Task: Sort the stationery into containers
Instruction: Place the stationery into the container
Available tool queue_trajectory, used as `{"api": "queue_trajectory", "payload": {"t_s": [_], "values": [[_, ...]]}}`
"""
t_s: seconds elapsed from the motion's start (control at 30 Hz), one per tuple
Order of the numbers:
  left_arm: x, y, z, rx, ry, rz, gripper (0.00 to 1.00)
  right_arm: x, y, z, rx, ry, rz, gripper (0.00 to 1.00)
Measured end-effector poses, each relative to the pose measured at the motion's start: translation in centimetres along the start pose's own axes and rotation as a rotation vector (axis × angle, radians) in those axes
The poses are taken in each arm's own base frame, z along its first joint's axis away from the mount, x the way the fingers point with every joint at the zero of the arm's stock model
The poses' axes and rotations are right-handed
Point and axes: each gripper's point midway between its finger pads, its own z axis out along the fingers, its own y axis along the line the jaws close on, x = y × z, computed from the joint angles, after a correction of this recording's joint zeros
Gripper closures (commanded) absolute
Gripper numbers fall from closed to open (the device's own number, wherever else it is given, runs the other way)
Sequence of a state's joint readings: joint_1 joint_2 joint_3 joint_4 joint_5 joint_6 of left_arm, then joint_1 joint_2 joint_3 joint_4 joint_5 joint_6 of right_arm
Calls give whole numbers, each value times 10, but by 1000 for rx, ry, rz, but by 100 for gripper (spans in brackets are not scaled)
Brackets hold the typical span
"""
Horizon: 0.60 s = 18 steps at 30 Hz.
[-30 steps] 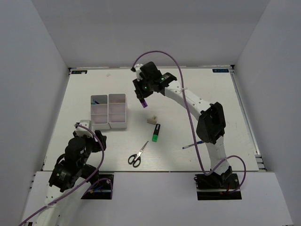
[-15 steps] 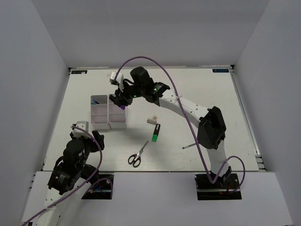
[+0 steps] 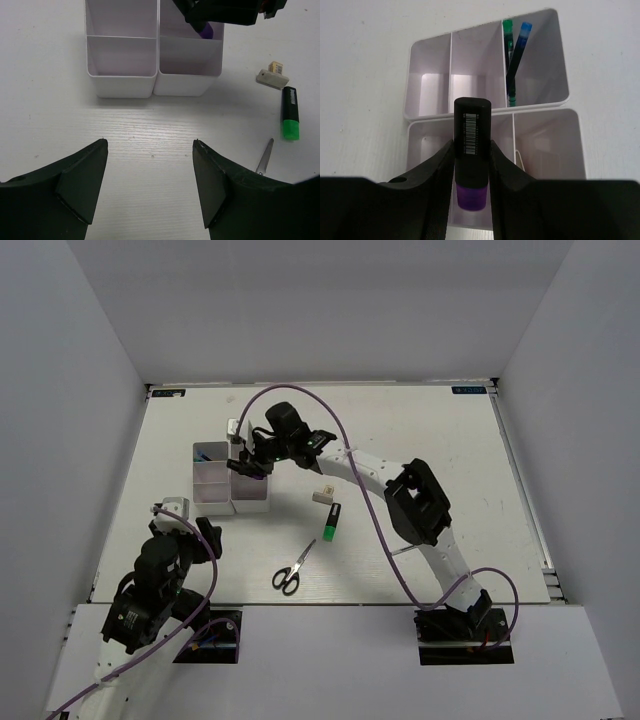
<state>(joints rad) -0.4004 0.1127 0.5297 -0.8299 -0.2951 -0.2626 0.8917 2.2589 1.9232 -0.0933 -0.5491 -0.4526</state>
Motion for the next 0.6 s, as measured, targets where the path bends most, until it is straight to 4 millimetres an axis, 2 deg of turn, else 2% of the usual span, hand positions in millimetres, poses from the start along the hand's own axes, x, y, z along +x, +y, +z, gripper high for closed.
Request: {"api": "queue_trajectory", "payload": {"t_s": [0.2, 0.23, 0.3, 0.33, 0.4, 0.47, 0.57, 0.6], "values": [[0, -1, 0, 5, 0, 0, 21, -6, -7, 2, 21, -31, -38, 100], [0, -1, 0, 6, 0, -1, 21, -6, -7, 2, 22, -32, -42, 84], [0, -1, 0, 8, -1, -1, 21, -2, -6, 3, 21, -30, -47, 62], [0, -1, 0, 8, -1, -1, 21, 0, -5, 3, 18, -25, -44, 41], [0, -1, 0, 8, -1, -1, 21, 5, -3, 3, 16, -16, -36, 32], [0, -1, 0, 8, -1, -1, 21, 6, -4, 3, 17, -12, -40, 28], [0, -1, 0, 8, 0, -1, 21, 2, -7, 0, 34, -13, -44, 28], [0, -1, 0, 8, 0, -1, 25, -1, -8, -1, 42, -15, -45, 29]]}}
